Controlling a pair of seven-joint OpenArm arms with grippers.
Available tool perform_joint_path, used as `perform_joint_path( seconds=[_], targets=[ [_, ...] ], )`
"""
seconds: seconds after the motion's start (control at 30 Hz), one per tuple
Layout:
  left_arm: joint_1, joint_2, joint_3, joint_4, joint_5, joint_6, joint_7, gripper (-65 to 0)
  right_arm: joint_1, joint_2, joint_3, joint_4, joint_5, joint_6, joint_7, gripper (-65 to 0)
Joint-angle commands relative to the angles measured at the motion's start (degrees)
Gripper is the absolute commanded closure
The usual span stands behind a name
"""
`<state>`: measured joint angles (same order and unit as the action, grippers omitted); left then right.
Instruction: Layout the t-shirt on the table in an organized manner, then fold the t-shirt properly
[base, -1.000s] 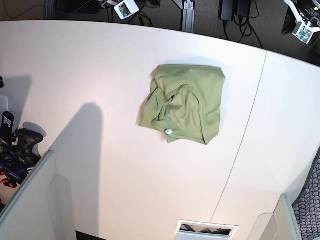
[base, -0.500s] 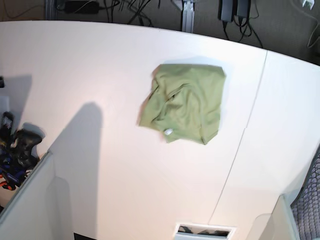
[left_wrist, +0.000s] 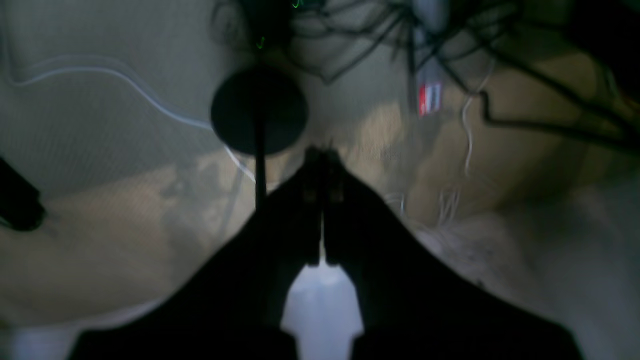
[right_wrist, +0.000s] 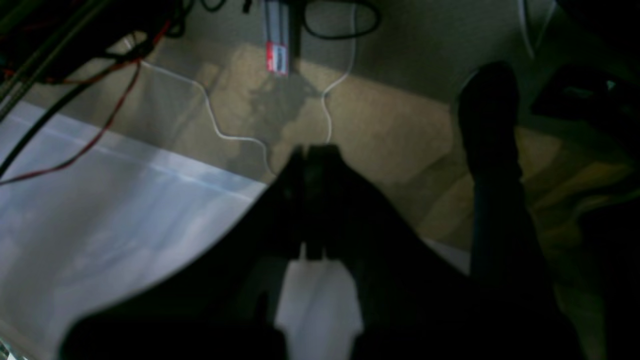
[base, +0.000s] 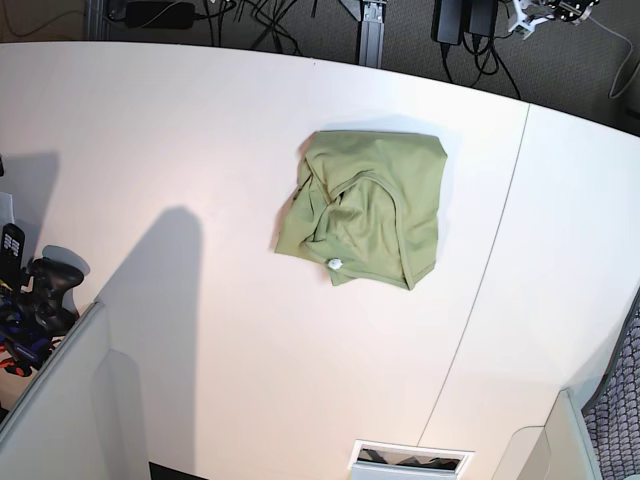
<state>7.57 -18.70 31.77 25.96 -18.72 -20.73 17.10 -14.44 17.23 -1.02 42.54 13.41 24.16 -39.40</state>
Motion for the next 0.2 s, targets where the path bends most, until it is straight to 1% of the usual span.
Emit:
perform_joint_path(
  seconds=[0.0,0.1,0.17],
  targets=[
    [-0.1,-0.4,1.2,0.0,0.0,0.0,0.2,0.0,-0.3,0.0,0.2,0.5,-0.5,0.2,-0.3,0.0],
    [-0.1,0.6,2.4,1.2,0.1,0.0,-0.3,0.0,-0.5,-1.5,0.2,0.5,-1.0,0.2,0.0,0.0],
    [0.1,0.8,2.3,2.2,1.7,0.6,-1.0,0.0,-0.5,-2.4,0.2,0.5,-1.0,0.2,3.0,0.0]
  ],
)
